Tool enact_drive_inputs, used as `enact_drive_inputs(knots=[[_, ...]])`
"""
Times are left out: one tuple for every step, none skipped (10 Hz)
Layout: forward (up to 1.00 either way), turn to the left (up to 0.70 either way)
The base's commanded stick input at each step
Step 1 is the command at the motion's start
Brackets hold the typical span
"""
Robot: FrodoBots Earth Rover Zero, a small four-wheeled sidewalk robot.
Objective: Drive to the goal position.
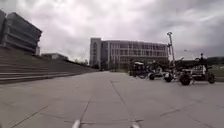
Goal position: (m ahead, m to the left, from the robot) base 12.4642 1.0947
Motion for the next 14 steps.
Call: enact_drive_inputs(knots=[[0.00, 0.00], [0.00, 0.00], [0.00, 0.00], [0.00, 0.00], [0.00, 0.00], [0.00, 0.00], [0.00, 0.00], [0.14, 0.00], [0.68, -0.01], [0.70, -0.01], [0.70, -0.01], [0.70, -0.01], [0.70, -0.01], [0.70, -0.01]])
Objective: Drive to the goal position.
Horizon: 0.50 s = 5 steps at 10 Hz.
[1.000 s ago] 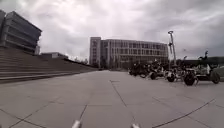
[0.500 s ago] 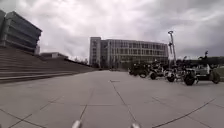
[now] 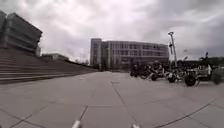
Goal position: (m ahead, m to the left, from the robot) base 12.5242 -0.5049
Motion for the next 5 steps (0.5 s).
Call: enact_drive_inputs(knots=[[0.70, -0.01], [0.70, -0.01], [0.70, -0.01], [0.70, -0.01], [0.70, -0.01]])
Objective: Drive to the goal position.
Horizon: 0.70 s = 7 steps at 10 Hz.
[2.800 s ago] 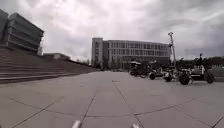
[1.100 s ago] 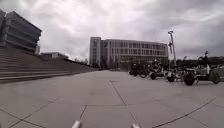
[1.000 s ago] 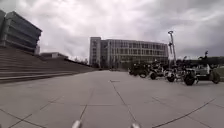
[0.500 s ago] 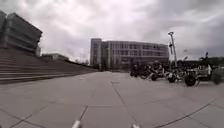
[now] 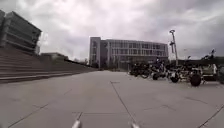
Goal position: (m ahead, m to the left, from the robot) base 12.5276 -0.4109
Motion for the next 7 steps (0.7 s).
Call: enact_drive_inputs(knots=[[0.70, -0.01], [0.70, -0.01], [0.70, -0.01], [0.70, -0.01], [0.70, -0.01], [0.70, -0.01], [0.70, -0.01]])
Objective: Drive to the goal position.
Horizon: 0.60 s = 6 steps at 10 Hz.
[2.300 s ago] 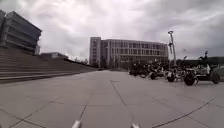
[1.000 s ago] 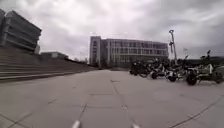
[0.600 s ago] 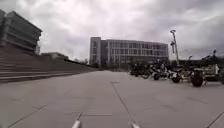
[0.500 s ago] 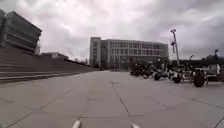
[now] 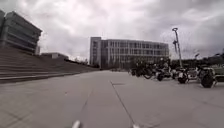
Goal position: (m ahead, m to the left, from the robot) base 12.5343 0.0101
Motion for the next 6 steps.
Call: enact_drive_inputs(knots=[[0.70, -0.01], [0.70, -0.01], [0.70, -0.01], [0.70, -0.01], [0.70, -0.01], [0.70, -0.01]])
